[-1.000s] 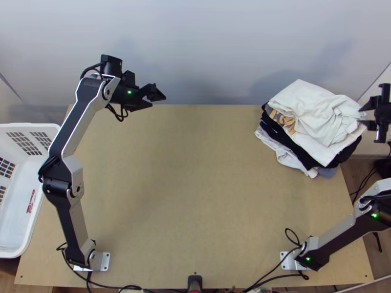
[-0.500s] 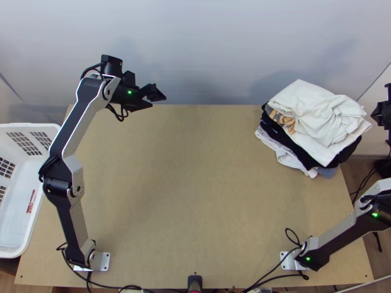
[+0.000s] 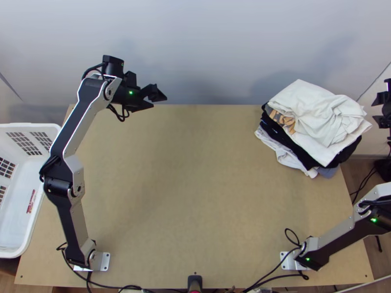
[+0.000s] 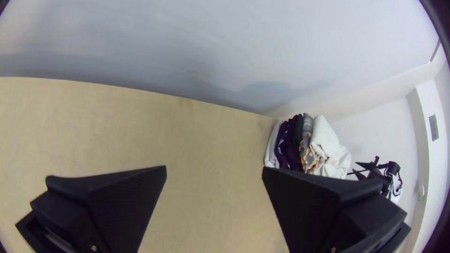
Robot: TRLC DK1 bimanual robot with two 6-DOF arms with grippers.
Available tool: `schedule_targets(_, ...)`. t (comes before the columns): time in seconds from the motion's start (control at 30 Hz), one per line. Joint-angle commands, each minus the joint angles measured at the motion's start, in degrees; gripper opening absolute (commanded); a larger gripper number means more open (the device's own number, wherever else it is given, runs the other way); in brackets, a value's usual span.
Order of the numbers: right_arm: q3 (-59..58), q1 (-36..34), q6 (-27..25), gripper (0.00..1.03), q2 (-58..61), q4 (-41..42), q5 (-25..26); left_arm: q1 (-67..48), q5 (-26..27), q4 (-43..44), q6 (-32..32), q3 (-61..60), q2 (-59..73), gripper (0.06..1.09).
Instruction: Fold the t-shirt
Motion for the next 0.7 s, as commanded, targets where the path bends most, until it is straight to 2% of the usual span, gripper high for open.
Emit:
schedule_targets(0.0, -0.24, 1.36, 0.89, 0.43, -0.30, 0.14, 0.10, -0.05, 0.02, 0.13, -0.17, 0.30, 0.00, 1.05)
schedule_targets(0.13, -0.32, 2.41, 1.68, 0.43, -0.38, 0.05, 0.10, 0.13, 0.02, 0.13, -0.26, 0.48, 0.00, 1.05)
schedule_targets(0.2, -0.32, 2.85, 2.74, 0.49, -0.56, -0.48, 0.10, 0.13, 0.02, 0.13, -0.26, 0.48, 0.00, 1.05)
schedule_targets(0.67, -1.03, 3.91, 5.38, 0.49, 0.50, -2.50, 0.10, 0.39, 0.02, 0.13, -0.26, 0.92, 0.27, 1.05)
